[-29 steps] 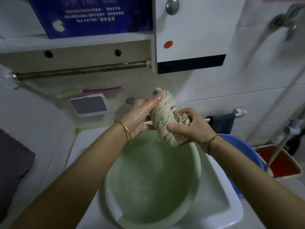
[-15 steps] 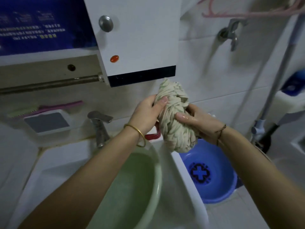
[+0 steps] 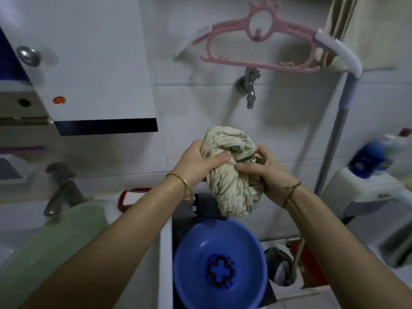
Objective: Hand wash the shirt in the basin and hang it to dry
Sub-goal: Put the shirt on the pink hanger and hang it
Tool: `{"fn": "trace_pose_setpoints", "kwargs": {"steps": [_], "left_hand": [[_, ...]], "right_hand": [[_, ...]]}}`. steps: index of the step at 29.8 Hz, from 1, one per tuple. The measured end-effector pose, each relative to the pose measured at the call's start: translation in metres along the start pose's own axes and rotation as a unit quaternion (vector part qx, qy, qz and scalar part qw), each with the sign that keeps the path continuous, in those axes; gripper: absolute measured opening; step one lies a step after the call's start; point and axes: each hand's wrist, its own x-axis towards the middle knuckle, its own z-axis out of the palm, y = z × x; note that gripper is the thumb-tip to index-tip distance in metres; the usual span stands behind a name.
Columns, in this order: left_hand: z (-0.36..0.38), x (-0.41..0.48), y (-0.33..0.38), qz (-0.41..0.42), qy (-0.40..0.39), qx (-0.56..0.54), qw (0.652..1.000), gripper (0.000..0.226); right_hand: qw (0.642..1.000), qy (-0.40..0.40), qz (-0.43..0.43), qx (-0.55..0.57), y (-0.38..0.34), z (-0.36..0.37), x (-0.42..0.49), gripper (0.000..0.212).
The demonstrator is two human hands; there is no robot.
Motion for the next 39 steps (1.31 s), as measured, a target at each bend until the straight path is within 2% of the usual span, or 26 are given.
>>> {"fn": "trace_pose_setpoints", "kwargs": {"steps": [2, 4, 6, 8, 12, 13, 14, 16, 17, 18, 21, 25, 28, 31, 33, 35, 37, 39], "left_hand": [[0.006, 0.005, 0.005, 0.018, 0.016, 0.029, 0.999, 0.032], [0.011, 0.006, 0.014, 0.036, 0.004, 0.082, 0.996, 0.016], [0.014, 0.011, 0.015, 0.031, -0.022, 0.124, 0.992, 0.020], [0.015, 0.013, 0.016, 0.010, -0.054, 0.149, 0.987, 0.022], [0.017, 0.014, 0.020, -0.009, -0.119, 0.200, 0.972, 0.003], [0.019, 0.013, 0.022, -0.011, -0.127, 0.213, 0.969, 0.012], [0.021, 0.014, 0.023, -0.009, -0.134, 0.219, 0.966, 0.032], [0.027, 0.014, 0.027, -0.008, -0.139, 0.180, 0.974, 0.079], [0.030, 0.015, 0.028, 0.002, -0.137, 0.154, 0.979, 0.092], [0.032, 0.016, 0.030, 0.021, -0.137, 0.142, 0.980, 0.095], [0.037, 0.018, 0.032, 0.068, -0.133, 0.140, 0.979, 0.082], [0.040, 0.018, 0.030, 0.053, -0.091, 0.093, 0.990, 0.051], [0.043, 0.020, 0.033, 0.040, -0.030, 0.065, 0.997, 0.025], [0.040, 0.025, 0.043, -0.002, 0.000, -0.066, 0.998, 0.026], [0.037, 0.027, 0.051, -0.004, -0.008, -0.093, 0.996, 0.027], [0.036, 0.027, 0.057, -0.005, -0.013, -0.116, 0.993, 0.027], [0.030, 0.027, 0.062, -0.016, -0.013, -0.178, 0.984, 0.027], [0.020, 0.027, 0.067, -0.025, -0.007, -0.242, 0.970, 0.034]], "right_hand": [[0.999, -0.012, 0.022, -0.029, -0.005, -0.014, 0.002, 0.047], [0.997, 0.009, -0.006, -0.083, -0.007, -0.020, 0.007, 0.035], [0.992, 0.072, -0.049, -0.096, -0.009, -0.025, 0.013, 0.018], [0.990, 0.111, -0.065, -0.050, -0.012, -0.029, 0.018, 0.013], [0.992, 0.113, -0.060, 0.024, -0.023, -0.030, 0.023, 0.010], [0.993, 0.101, -0.060, 0.023, -0.026, -0.030, 0.022, 0.013], [0.994, 0.089, -0.062, 0.013, -0.030, -0.030, 0.022, 0.011], [0.996, 0.072, -0.058, -0.016, -0.035, -0.030, 0.025, 0.015], [0.996, 0.068, -0.052, -0.026, -0.037, -0.028, 0.026, 0.020], [0.996, 0.061, -0.049, -0.033, -0.037, -0.027, 0.028, 0.022], [0.999, 0.033, -0.034, -0.024, -0.040, -0.024, 0.036, 0.019], [0.995, -0.037, -0.027, -0.090, -0.051, -0.039, 0.036, 0.016], [0.983, -0.067, -0.050, -0.163, -0.050, -0.054, 0.035, 0.009], [0.958, -0.056, -0.064, -0.275, -0.046, -0.067, 0.037, 0.044], [0.944, -0.079, -0.067, -0.312, -0.048, -0.071, 0.034, 0.045], [0.945, -0.131, -0.054, -0.295, -0.048, -0.072, 0.029, 0.046], [0.936, -0.182, -0.052, -0.296, -0.043, -0.073, 0.025, 0.042], [0.939, -0.194, -0.039, -0.282, -0.032, -0.075, 0.028, 0.037]]}}
